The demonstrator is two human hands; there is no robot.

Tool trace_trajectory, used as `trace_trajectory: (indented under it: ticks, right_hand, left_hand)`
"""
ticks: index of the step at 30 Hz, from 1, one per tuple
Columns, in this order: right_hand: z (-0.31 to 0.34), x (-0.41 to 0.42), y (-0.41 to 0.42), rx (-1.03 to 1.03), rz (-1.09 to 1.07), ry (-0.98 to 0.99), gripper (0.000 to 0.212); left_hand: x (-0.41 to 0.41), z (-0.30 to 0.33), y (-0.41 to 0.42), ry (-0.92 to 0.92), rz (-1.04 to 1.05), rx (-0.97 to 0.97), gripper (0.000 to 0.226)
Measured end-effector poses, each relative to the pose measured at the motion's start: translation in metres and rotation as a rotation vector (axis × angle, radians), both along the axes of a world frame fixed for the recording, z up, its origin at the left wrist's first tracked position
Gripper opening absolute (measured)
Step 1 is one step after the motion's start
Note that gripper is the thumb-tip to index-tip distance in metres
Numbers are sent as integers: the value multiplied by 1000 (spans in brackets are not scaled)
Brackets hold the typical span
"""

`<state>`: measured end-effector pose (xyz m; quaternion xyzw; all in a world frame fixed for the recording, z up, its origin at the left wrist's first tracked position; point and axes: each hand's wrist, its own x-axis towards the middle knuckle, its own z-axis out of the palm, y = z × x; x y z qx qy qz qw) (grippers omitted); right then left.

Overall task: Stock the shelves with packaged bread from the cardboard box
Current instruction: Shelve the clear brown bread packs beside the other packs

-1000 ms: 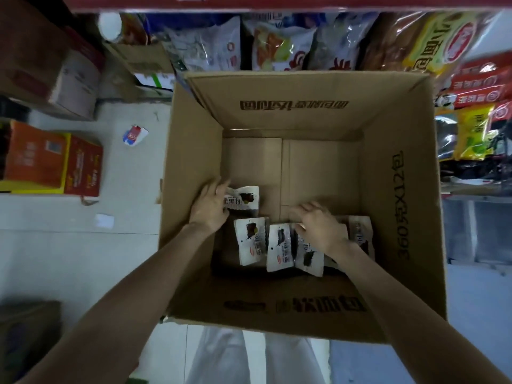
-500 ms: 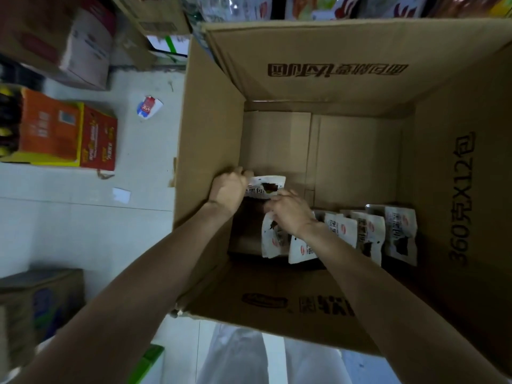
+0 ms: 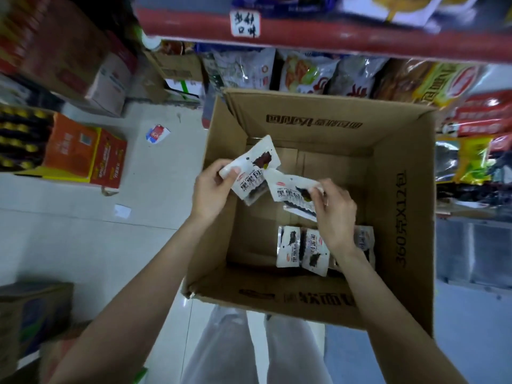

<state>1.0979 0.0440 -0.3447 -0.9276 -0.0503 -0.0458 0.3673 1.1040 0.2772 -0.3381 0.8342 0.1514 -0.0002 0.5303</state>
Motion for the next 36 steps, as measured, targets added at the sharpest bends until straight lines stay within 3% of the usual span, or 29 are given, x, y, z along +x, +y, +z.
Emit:
trace_trajectory:
  ticks: [3, 6, 9, 13, 20, 26, 29, 32, 36]
  right_hand:
    - [46, 10, -1, 134, -129, 92, 20]
    - [87, 21, -1, 535, -267, 252, 10]
    - [128, 24, 6, 856, -297, 380, 11]
    - [172, 26, 18, 900, -182, 379, 14]
    - [216, 52, 60, 810, -86, 323, 18]
    - [240, 89, 108, 523, -54, 96, 9]
    - [246, 104, 128, 233, -60, -70, 14]
    - [254, 114, 147, 51, -103, -198, 18]
    - [257, 129, 164, -21, -147, -240, 21]
  left_hand:
    - [-7, 46, -2, -47, 201, -252, 10]
    - [-13, 83, 7, -99, 326, -409, 9]
    - [-18, 113, 22, -135, 320, -432, 8]
    - [-20, 144, 48, -179, 268, -374, 13]
    - [12, 187, 96, -293, 214, -184, 9]
    - [67, 209, 147, -377, 122, 406, 20]
    - [97, 222, 166, -439, 82, 618, 17]
    - [125, 237, 177, -472, 91, 642, 17]
    - [162, 238, 193, -440, 103, 443, 19]
